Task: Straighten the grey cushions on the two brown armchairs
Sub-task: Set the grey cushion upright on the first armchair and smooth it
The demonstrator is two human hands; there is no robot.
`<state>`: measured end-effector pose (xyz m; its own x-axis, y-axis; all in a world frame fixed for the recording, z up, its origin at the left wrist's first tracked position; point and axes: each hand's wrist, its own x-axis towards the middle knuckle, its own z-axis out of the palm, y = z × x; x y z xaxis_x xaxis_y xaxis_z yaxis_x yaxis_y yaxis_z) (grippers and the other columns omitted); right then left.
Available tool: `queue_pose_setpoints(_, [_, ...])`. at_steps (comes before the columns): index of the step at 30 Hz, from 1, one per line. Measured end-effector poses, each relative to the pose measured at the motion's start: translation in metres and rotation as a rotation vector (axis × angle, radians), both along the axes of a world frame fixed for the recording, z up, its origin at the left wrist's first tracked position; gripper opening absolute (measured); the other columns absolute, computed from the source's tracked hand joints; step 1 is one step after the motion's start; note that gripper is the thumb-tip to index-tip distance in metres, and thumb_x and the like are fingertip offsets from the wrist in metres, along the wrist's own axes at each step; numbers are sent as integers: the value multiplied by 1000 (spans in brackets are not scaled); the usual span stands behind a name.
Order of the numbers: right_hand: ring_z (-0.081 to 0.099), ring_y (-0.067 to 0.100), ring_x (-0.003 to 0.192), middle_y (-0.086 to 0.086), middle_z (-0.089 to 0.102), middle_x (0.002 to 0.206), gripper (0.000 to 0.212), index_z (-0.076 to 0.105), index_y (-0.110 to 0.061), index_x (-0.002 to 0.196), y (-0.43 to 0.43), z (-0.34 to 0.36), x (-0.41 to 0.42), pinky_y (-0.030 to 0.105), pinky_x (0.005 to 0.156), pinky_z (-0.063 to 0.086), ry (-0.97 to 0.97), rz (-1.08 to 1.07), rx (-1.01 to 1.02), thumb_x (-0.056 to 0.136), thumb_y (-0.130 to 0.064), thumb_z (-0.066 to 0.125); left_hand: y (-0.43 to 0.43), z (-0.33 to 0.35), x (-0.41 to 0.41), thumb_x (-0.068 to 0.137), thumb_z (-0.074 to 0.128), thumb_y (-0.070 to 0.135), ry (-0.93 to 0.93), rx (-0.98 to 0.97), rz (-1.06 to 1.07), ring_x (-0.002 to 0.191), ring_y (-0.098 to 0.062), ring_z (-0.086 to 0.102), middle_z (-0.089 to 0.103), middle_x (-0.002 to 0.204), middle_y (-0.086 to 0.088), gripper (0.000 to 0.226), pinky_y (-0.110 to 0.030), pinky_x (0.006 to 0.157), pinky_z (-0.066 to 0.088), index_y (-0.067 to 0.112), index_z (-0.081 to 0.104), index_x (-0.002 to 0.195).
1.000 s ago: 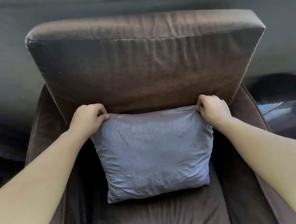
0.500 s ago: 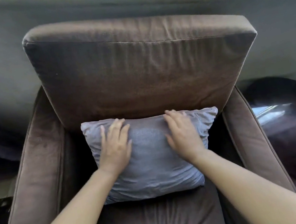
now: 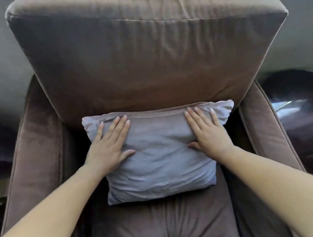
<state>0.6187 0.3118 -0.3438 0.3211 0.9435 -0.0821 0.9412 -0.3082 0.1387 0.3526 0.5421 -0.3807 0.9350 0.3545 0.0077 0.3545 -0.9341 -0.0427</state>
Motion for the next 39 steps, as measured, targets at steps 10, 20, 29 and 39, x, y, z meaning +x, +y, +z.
queue_pose_setpoints(10, [20,29,150,11,23,162,106,19,-6,155,-11,9,-3,56,120,17,27,-118,118,68,-18,80,-9,21,-39,92,39,52,-51,-29,76,151,-31,23,22,163,-17,83,-58,119,20,-1,23,154])
queue_pose_setpoints(20, [31,21,145,11,33,156,60,32,-4,149,-67,-36,-59,35,119,27,627,-784,790,97,-18,56,-119,35,132,91,50,5,-143,-140,-684,141,-33,42,47,150,-19,49,-47,119,29,0,51,140])
queue_pose_setpoints(29, [49,23,129,10,47,137,53,39,-10,141,-48,-107,-38,49,102,44,821,-841,1184,91,-19,51,-144,26,258,101,39,32,57,-60,-1150,115,-39,60,63,123,-21,50,-50,107,40,-3,54,135])
queue_pose_setpoints(39, [57,28,117,10,60,131,80,45,-6,138,-57,-192,-58,46,102,43,653,-956,854,89,-69,35,-110,7,266,96,25,70,154,242,-1219,137,-40,44,53,140,-23,87,-51,122,19,1,36,149])
